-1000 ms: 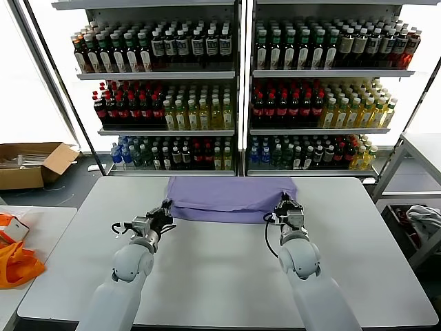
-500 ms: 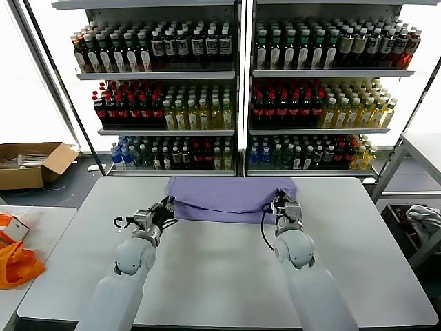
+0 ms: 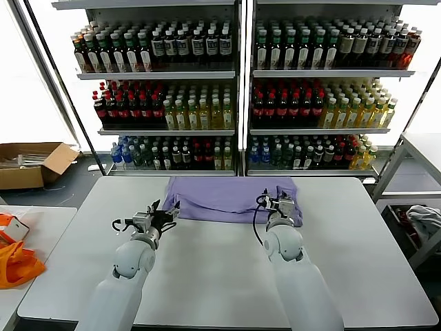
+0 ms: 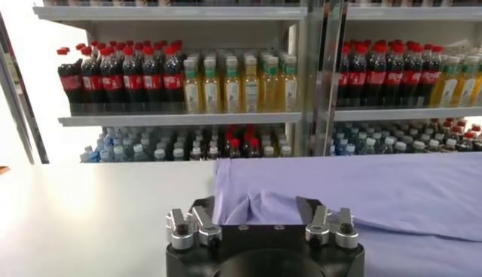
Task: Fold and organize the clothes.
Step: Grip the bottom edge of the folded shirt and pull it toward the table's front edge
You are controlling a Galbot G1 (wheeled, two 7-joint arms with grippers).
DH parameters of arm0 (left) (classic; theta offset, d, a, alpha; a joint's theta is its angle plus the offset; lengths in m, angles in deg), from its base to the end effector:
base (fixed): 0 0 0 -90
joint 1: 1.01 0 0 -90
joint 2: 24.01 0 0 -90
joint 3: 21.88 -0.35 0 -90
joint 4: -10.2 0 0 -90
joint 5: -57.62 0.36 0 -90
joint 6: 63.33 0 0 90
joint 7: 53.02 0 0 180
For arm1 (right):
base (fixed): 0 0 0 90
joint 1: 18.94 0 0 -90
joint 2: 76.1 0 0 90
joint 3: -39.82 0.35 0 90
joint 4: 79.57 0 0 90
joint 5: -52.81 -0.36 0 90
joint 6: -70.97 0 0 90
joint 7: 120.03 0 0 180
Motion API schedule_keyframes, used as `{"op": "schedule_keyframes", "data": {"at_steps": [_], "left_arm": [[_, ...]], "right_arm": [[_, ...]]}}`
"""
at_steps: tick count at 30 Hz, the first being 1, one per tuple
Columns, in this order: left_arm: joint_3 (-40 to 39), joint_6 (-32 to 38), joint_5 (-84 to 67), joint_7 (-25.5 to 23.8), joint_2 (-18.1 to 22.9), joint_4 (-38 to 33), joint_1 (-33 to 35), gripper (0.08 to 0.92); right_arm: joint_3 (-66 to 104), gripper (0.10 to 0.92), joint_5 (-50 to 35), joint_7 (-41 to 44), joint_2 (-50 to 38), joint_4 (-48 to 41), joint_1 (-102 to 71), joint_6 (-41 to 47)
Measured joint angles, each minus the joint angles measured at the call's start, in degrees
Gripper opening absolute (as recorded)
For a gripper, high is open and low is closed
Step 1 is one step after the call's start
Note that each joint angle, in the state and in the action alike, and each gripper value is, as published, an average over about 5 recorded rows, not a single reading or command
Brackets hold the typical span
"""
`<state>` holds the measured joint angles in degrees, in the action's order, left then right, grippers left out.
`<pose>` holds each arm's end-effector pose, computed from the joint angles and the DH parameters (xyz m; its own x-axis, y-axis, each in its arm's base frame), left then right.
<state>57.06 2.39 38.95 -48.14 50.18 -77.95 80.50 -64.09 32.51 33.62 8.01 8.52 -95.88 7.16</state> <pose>0.4034 0.0321 -0.3106 -0.9306 0.0917 0.3544 0.0989 0.9951 0.0021 0.4236 0.0489 -0.2805 -0.9308 0.1381 0.3385 0.1648 0.9850 0.0514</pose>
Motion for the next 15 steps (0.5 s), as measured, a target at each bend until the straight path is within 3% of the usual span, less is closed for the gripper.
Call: {"op": "schedule_keyframes", "data": {"at_steps": [15], "left_arm": [[-0.3,-2.1,0.8,0.9,-0.6,1.0,-1.5,0.823]], "right_arm": [[1.5,0.823,-0.6,-0.6,-5.6,6.1,-5.8,4.9]]}}
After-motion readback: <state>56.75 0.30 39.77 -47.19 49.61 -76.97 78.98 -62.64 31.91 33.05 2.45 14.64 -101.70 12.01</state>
